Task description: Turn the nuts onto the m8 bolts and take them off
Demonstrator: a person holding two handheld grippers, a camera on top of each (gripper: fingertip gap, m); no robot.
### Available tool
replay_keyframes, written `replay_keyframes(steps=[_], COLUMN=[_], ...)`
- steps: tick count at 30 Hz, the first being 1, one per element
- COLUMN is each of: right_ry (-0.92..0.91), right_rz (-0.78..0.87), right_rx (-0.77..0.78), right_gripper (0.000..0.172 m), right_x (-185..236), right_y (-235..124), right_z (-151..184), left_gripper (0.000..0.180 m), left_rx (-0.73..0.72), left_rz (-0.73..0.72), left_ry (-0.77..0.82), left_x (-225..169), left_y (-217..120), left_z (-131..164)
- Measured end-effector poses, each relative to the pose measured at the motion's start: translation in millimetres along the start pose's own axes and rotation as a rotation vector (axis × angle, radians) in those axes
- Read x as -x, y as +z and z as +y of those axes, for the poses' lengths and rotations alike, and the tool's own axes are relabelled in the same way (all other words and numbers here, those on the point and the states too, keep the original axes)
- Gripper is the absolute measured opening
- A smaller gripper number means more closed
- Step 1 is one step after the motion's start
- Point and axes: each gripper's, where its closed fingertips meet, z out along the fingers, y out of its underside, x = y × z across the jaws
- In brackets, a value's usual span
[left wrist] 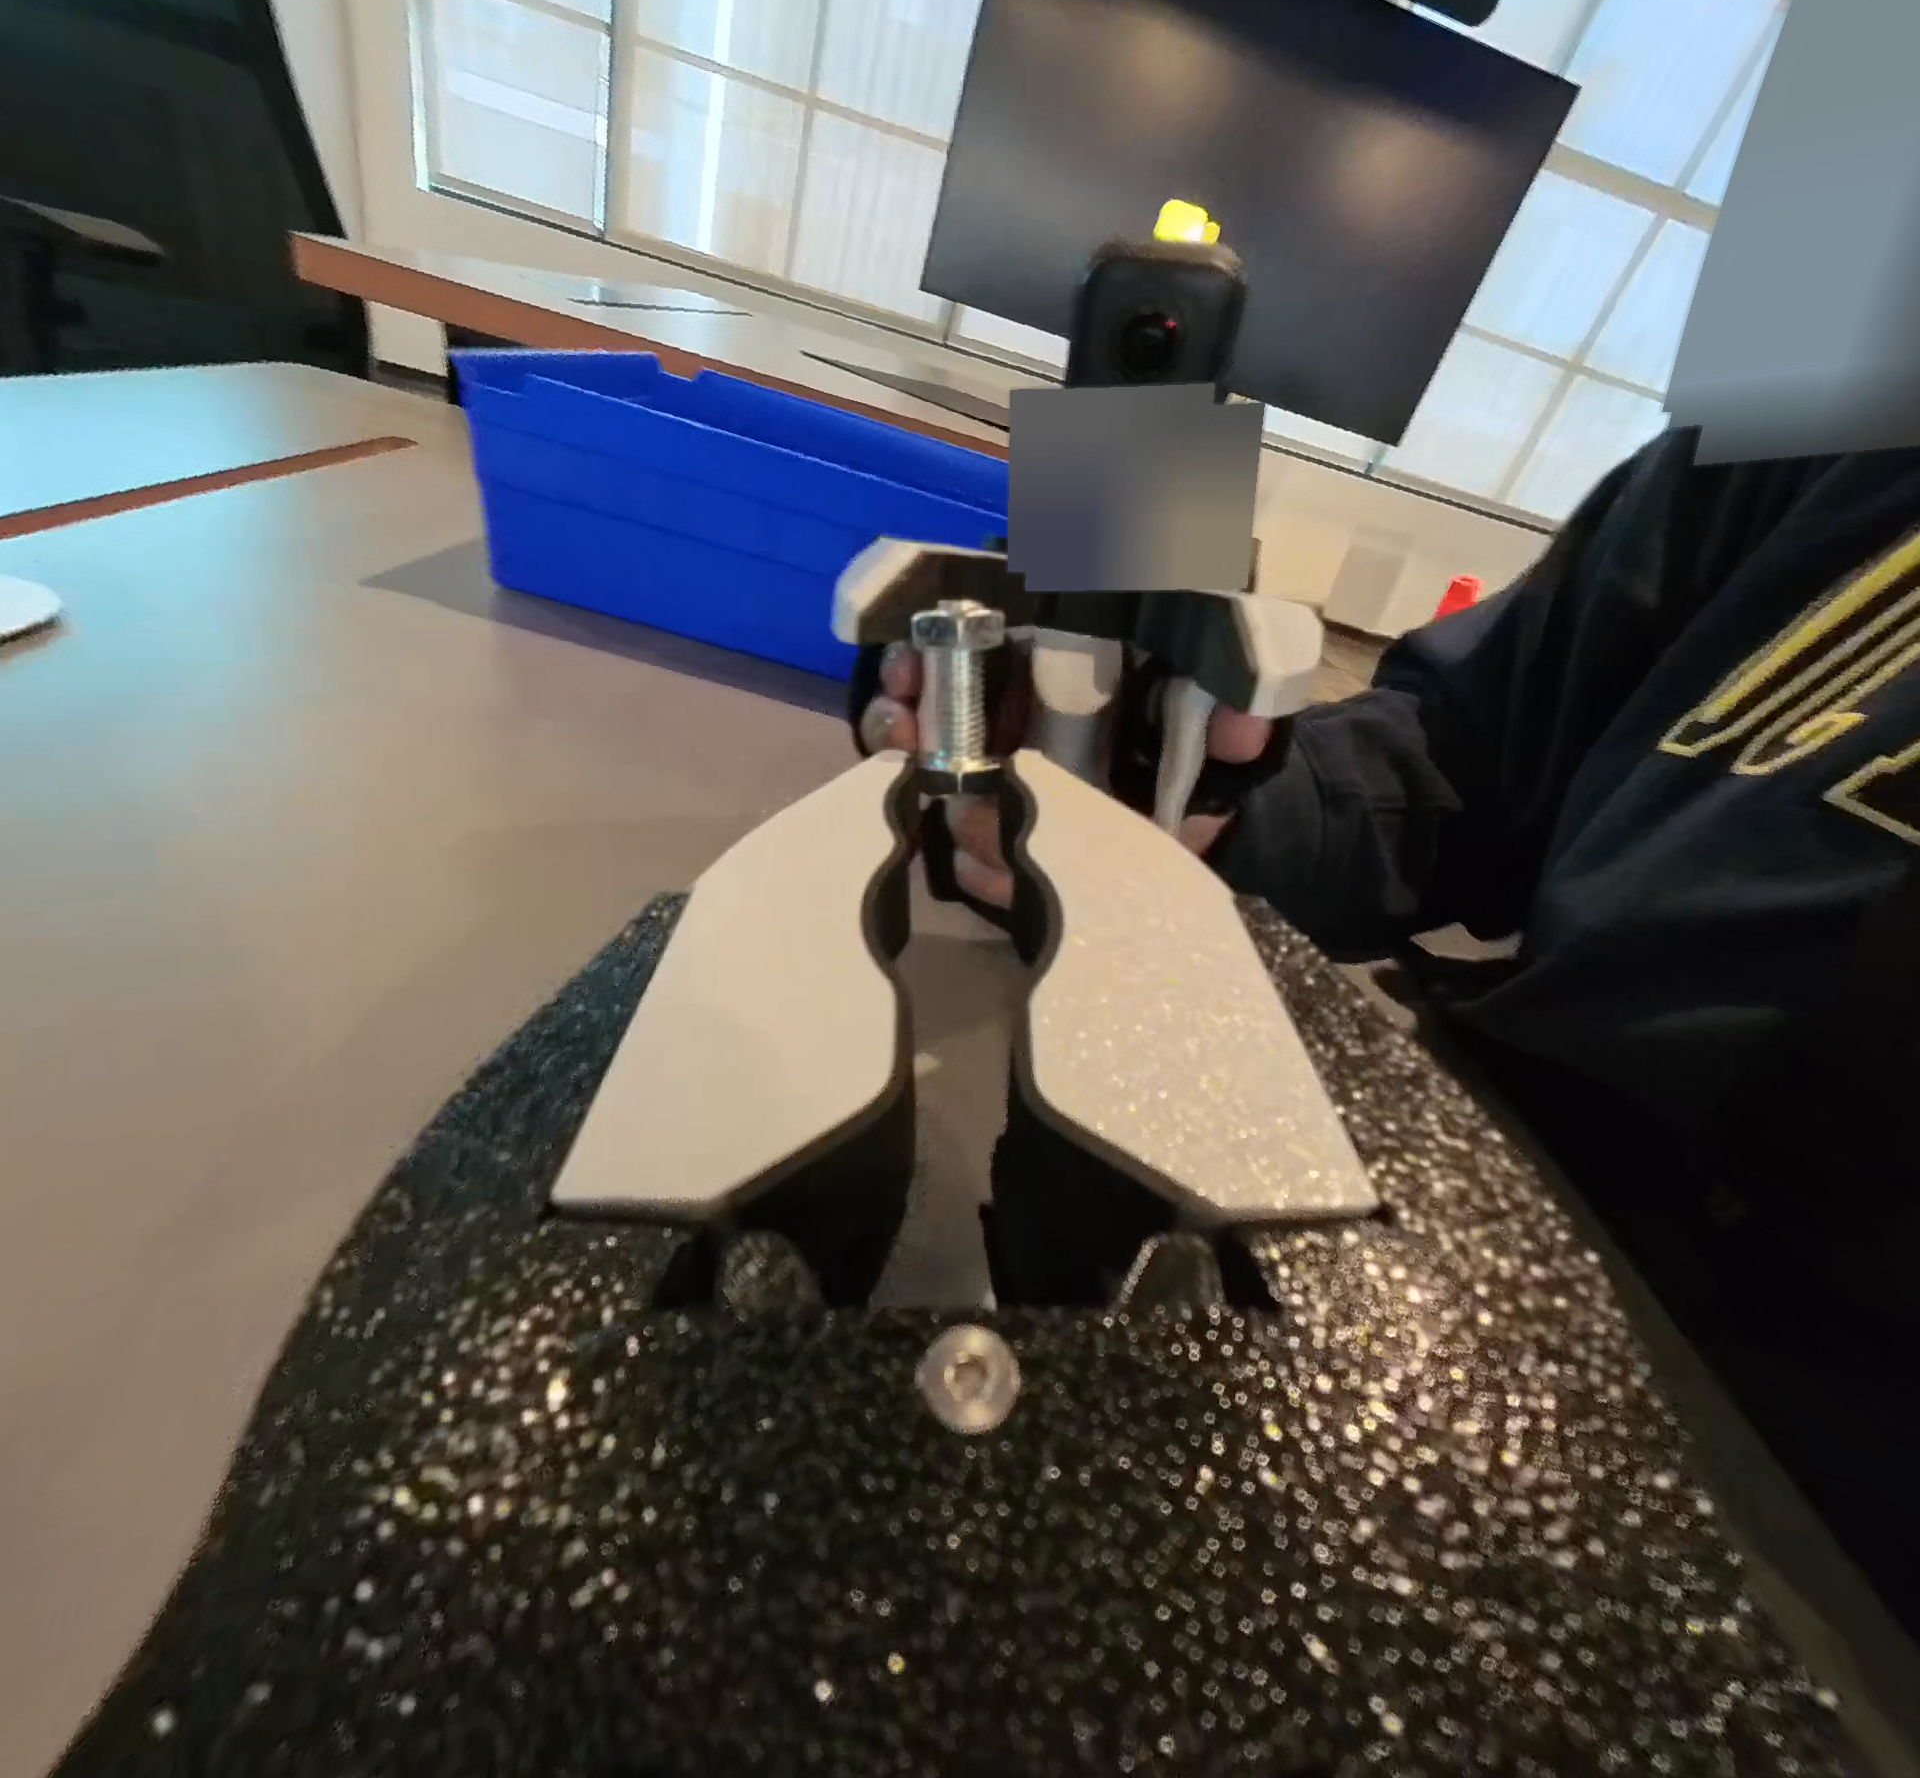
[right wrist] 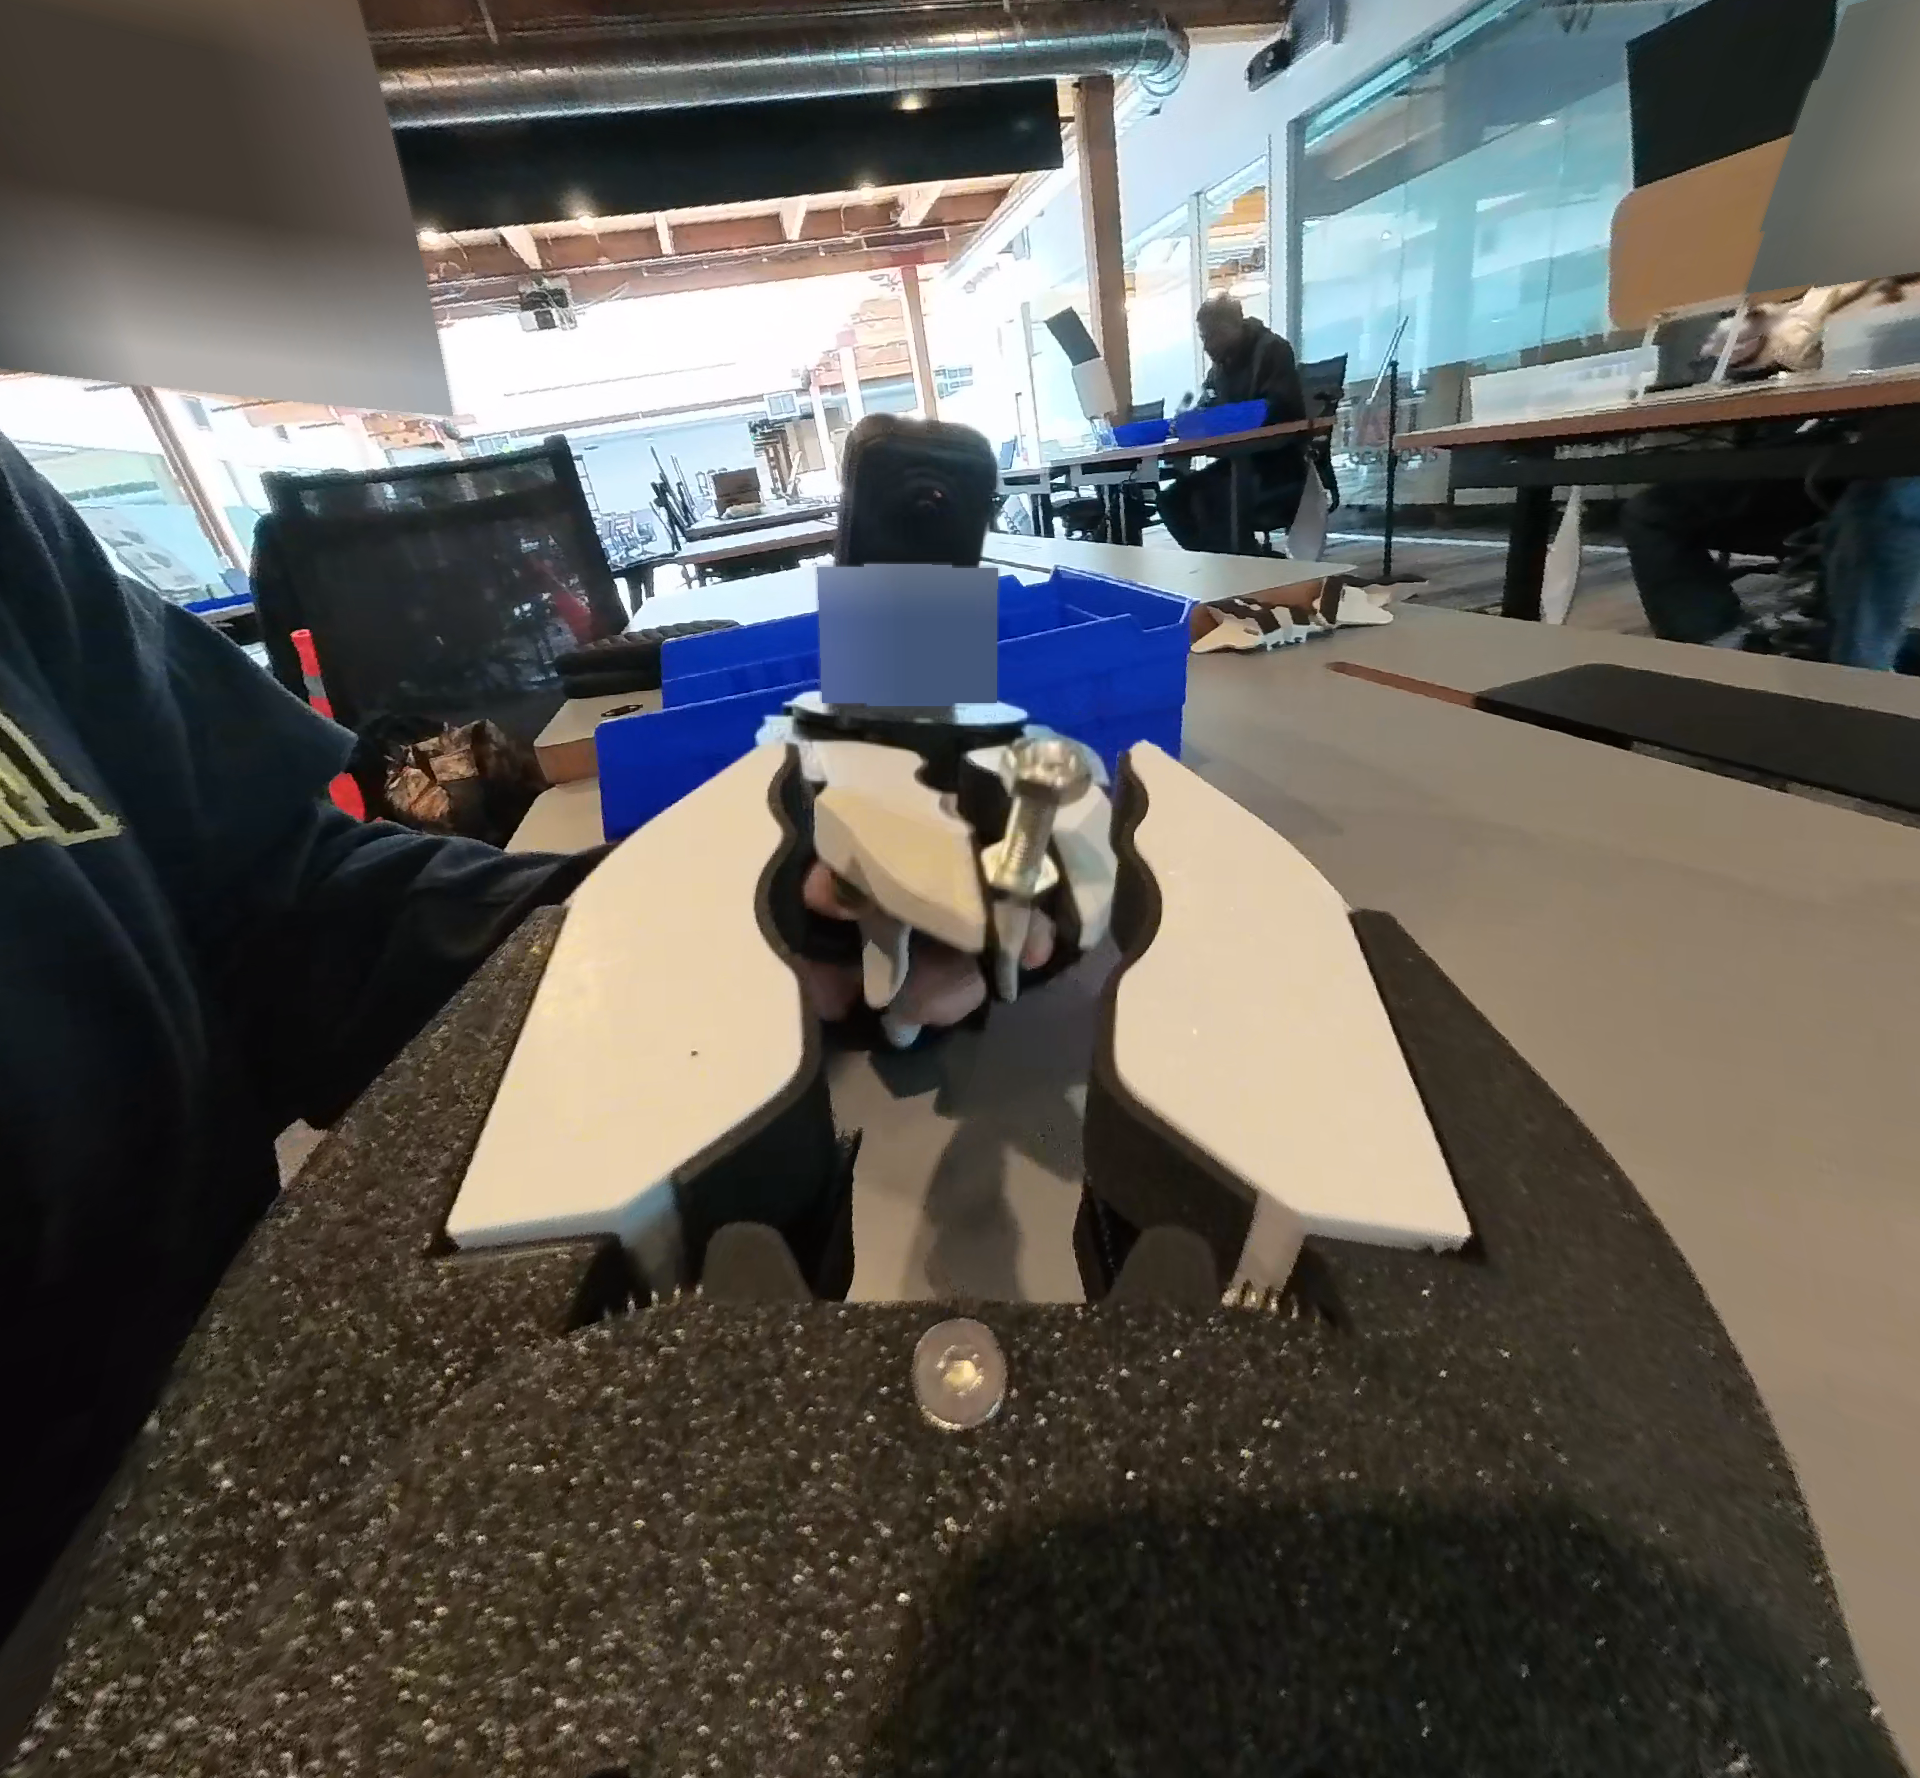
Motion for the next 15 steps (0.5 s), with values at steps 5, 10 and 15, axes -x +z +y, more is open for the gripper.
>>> replay_keyframes(steps=[5, 10, 15], right_ry=[-0.003, -0.011, -0.002], right_rz=[-0.031, -0.066, -0.053], right_rx=[0.004, 0.012, 0.007], right_gripper=[0.056, 0.053, 0.056], right_x=[5.7, 12.3, 9.0], right_y=[1.8, 3.5, 2.5], right_z=[1.1, 2.6, 2.0], left_gripper=[0.014, 0.014, 0.014], left_rx=[0.08, 0.065, 0.025], left_rz=[0.094, 0.095, 0.066], left_ry=[0.002, -0.013, -0.034], left_x=[-18.3, -18.2, -10.5], left_y=[17.5, 17.9, 11.3], left_z=[14.0, 12.4, 6.5])
